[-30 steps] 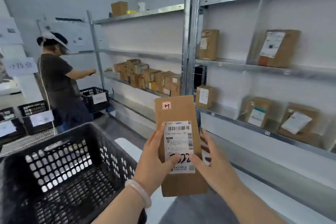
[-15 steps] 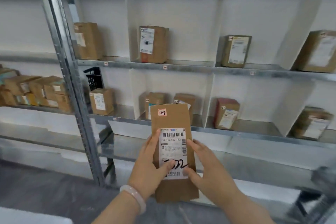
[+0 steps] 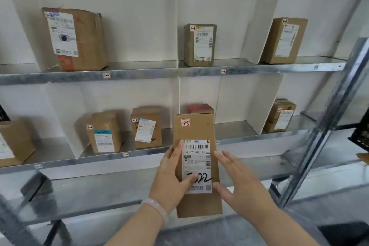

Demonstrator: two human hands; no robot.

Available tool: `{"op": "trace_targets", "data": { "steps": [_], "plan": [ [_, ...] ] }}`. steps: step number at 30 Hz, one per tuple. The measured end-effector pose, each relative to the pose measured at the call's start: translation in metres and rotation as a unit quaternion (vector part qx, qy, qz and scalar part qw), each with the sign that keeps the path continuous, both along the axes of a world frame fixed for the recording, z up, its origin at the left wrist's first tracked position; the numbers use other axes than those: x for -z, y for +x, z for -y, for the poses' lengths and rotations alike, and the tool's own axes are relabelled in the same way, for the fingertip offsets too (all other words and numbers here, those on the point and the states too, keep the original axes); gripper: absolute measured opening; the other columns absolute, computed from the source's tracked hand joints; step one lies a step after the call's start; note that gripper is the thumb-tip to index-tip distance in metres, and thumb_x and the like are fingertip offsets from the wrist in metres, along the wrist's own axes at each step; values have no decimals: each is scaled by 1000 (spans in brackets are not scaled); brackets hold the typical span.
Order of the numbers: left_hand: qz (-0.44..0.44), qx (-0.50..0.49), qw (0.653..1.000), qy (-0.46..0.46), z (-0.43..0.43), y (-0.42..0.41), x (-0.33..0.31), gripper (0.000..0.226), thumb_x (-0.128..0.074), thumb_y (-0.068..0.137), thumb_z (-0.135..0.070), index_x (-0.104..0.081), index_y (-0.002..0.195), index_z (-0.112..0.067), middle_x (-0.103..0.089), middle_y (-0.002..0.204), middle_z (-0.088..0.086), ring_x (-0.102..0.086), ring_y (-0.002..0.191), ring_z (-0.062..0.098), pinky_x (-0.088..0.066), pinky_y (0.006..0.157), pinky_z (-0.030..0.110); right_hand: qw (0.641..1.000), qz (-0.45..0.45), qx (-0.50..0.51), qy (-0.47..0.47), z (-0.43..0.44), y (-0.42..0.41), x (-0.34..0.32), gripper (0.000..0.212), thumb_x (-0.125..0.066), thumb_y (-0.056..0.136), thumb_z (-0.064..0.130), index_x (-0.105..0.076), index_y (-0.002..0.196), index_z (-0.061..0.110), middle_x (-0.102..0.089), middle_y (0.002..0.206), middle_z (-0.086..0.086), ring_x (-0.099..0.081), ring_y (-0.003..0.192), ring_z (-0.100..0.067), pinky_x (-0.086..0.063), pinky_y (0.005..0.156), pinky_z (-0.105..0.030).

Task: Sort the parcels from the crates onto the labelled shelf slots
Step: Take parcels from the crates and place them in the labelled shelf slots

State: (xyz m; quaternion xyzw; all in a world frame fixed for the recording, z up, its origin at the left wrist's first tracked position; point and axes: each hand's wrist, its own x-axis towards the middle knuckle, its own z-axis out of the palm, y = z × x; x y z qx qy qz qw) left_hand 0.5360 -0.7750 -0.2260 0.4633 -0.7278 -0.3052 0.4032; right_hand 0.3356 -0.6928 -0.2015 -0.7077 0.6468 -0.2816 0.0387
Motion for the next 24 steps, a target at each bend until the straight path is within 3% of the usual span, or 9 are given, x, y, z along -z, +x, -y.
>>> {"op": "trace_targets", "data": {
  "steps": [10, 14, 21, 24],
  "plan": [
    [0, 97, 995, 20, 115, -68, 15, 97, -77, 75, -51, -4, 134, -77, -24, 133, -39, -35, 127, 2, -41, 107, 43, 992, -45, 117, 22, 62, -42, 3, 78, -47, 86, 64, 11, 137, 64, -4, 157, 24, -12, 142, -1, -23, 113, -29],
    [-10, 122, 992, 21, 137, -104, 19, 98, -78, 76, -49, -6, 137, -75, -28, 145, -30, -36, 133, 6, -42, 109, 48, 988, -55, 142, 34, 73, -72, 10, 79, -47, 86, 65, 14, 136, 64, -4, 158, 23, -12, 143, -3, -23, 117, -34],
    [14, 145, 988, -43, 171, -182, 25, 99, -78, 80, -42, -4, 140, -70, -22, 154, -23, -23, 143, 6, -27, 119, 40, 986, -28, 159, 41, 109, -149, 29, 78, -47, 85, 67, 12, 136, 65, -4, 157, 25, -13, 142, -1, -20, 113, -27],
    [34, 115, 991, -55, 193, -223, 30, 101, -77, 81, -41, 1, 137, -72, -19, 149, -27, -23, 135, -1, -29, 114, 35, 988, -19, 146, 43, 135, -192, 36, 80, -49, 85, 66, 12, 137, 65, -3, 155, 28, -14, 141, -1, -21, 110, -24]
  ]
}}
